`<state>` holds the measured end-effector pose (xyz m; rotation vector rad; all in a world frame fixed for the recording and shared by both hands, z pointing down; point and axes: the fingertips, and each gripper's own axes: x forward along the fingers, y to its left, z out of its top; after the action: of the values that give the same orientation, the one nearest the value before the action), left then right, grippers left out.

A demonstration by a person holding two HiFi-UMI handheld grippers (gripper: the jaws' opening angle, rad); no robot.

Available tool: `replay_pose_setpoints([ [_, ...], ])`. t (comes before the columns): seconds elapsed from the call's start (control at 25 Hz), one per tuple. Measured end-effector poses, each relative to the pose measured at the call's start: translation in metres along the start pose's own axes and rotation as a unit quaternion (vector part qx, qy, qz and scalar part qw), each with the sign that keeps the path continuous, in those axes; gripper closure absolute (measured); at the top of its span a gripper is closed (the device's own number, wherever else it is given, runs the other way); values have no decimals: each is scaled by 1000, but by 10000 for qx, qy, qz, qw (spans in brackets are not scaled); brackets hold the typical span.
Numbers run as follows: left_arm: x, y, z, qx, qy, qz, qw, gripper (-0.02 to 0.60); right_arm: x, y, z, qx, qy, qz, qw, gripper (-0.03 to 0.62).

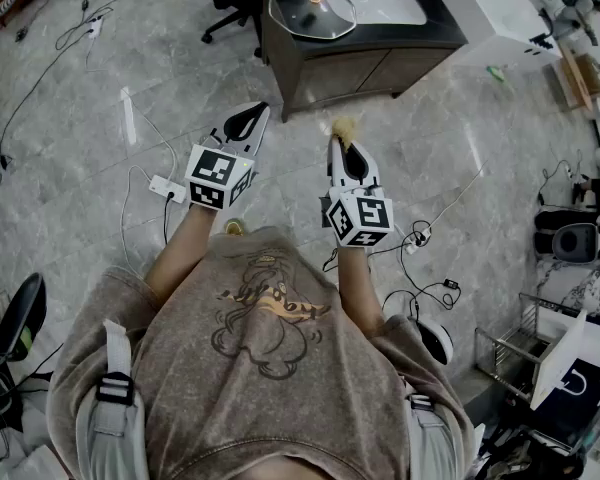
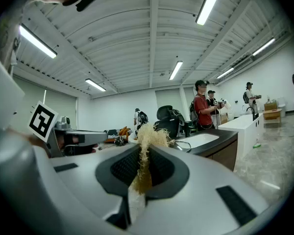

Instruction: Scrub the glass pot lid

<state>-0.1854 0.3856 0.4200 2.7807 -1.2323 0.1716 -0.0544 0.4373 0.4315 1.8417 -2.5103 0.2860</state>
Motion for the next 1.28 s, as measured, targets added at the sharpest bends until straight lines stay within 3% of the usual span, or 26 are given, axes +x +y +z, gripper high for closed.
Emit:
replay_pose_setpoints([
  [0.28,0,-7,3,22,9,-3,10000,565,-9,-5,6,166,-120,67,9998,554],
  [0.8,3,-38,-30,-133,57,210,9997,565,-47,-35,-27,50,119,158,9998,554],
  [1.28,111,15,-2,-230,-157,235,9993,565,34,-101,-9,5,76,27,10000,554],
])
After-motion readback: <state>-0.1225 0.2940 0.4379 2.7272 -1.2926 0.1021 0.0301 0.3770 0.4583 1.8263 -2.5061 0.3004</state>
